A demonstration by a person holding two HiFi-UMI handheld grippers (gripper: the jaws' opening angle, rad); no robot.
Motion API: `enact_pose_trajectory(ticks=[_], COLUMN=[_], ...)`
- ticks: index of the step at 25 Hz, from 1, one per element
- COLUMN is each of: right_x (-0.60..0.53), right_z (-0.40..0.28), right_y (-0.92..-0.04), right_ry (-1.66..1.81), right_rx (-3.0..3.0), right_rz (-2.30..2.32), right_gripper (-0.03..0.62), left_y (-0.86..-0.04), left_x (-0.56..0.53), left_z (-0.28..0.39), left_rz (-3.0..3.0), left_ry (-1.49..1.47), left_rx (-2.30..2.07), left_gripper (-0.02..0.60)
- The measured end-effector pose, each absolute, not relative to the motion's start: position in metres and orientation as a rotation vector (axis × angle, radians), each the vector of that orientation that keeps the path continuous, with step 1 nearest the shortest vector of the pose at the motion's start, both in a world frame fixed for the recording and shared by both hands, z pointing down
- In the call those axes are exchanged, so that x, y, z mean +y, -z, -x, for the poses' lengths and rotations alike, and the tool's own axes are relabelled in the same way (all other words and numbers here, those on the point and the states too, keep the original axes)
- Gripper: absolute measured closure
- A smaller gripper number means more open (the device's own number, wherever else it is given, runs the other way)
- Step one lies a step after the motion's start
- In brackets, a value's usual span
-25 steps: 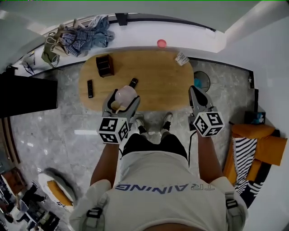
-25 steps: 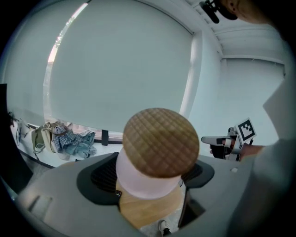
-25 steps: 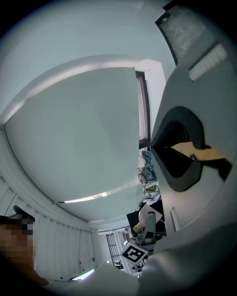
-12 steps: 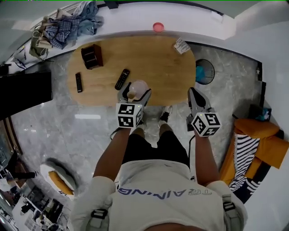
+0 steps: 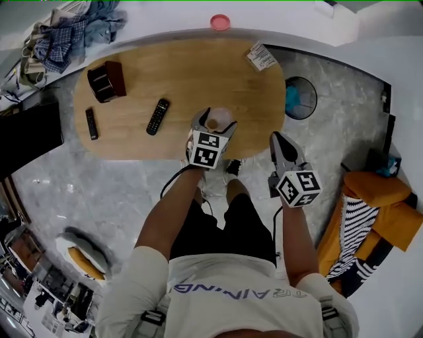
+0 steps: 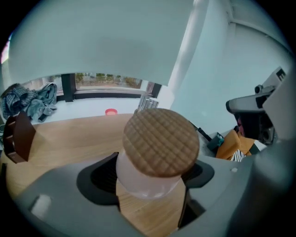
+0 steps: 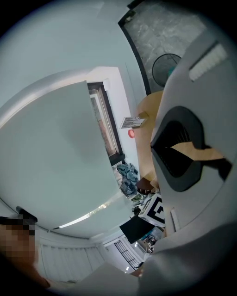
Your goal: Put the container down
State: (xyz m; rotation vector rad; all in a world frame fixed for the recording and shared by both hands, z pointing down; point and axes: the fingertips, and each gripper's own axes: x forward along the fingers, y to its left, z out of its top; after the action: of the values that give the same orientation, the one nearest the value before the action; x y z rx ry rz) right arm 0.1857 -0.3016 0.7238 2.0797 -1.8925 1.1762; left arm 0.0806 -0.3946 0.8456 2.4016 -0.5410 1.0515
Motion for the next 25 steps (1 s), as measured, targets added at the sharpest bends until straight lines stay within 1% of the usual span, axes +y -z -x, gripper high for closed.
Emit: enact_pose_trajectory(ticks=[5, 11, 17, 22, 23, 25], right_x=[-0.306, -0.294, -0.282, -0.281, -0.281, -0.280], right_z=[-0.197, -0.192, -0.194, -0.196, -0.196, -0.192], right_y=[-0.762, -0.798, -0.809, -0.809, -0.808, -0.804], right_ry=[-1.206, -1.285, -1.322, -1.326, -1.326, -1.329], right_rx=[-1.887, -1.869, -1.854, -1.855, -1.856, -1.859], right_rz=[-2.070, -2.030, -2.009, -2.017, -2.021, -2.024], right_gripper=[0.579, 0.579, 0.579, 0.579, 0.579, 0.579], left_y=[-0.907, -0.952, -0.965, -0.966, -0.965, -0.958], left_x=[-0.384, -0.392, -0.403, -0.402, -0.401, -0.399], left_z=[-0.096, -0.107, -0.115, -0.117, -0.118, -0.115], left_rz=[-2.404, -2.482, -2.481, -2.466, -2.460, -2.449], left_ry=[-1.173, -1.333, -1.396, -1.383, -1.374, -1.363], left_rx=[-0.472, -0.461, -0.501, -0.510, -0.498, -0.480], left_gripper=[0.186, 0.186, 0.186, 0.184, 0.165, 0.150])
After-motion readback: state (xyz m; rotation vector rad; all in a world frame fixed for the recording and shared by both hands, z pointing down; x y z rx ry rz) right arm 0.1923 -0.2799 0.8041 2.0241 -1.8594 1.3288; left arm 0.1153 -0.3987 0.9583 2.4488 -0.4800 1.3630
